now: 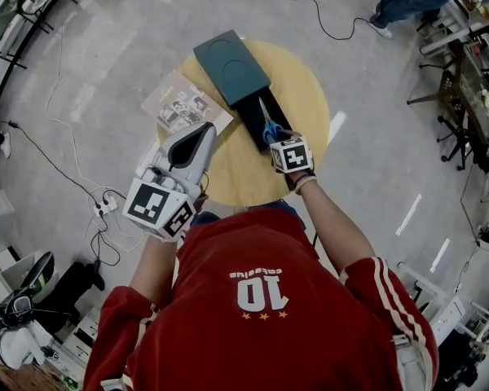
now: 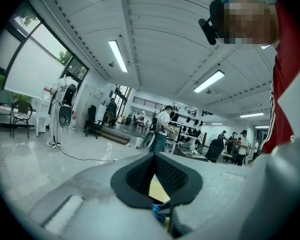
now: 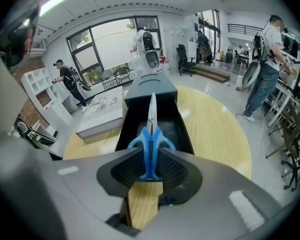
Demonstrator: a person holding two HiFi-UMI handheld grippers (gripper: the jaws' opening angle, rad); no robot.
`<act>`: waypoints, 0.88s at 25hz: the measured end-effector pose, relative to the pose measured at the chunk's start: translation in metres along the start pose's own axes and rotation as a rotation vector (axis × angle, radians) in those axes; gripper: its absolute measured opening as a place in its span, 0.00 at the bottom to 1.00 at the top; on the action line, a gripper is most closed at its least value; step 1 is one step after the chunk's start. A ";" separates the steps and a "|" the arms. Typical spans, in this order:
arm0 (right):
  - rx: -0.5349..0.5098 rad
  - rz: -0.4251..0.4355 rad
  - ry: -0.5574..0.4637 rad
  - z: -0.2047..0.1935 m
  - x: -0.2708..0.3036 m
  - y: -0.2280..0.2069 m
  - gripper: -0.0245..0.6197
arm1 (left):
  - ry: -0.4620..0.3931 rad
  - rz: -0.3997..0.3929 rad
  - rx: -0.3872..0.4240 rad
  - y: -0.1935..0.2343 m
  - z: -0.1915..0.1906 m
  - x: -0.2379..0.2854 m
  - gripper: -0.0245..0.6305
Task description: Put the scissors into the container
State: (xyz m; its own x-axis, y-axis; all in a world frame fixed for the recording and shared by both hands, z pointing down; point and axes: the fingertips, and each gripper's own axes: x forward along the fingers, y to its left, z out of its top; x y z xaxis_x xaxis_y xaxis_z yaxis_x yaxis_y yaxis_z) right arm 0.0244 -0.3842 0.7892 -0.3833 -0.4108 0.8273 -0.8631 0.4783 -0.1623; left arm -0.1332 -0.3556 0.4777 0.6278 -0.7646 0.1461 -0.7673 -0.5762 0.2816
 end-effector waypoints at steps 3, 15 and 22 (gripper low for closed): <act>-0.004 -0.005 -0.022 0.007 -0.003 -0.002 0.20 | 0.001 0.000 0.002 -0.001 0.000 -0.001 0.04; 0.028 -0.013 -0.107 0.026 -0.032 -0.007 0.20 | -0.029 -0.015 0.021 -0.012 0.009 -0.004 0.04; 0.028 -0.023 -0.199 0.047 -0.069 -0.011 0.20 | -0.053 -0.029 0.043 -0.027 0.019 -0.006 0.04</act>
State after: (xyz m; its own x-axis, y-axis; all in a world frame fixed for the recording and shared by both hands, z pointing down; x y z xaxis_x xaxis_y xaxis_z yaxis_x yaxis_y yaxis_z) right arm 0.0446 -0.3977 0.7085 -0.4180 -0.5680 0.7090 -0.8803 0.4460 -0.1616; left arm -0.1187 -0.3406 0.4512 0.6427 -0.7610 0.0882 -0.7547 -0.6090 0.2441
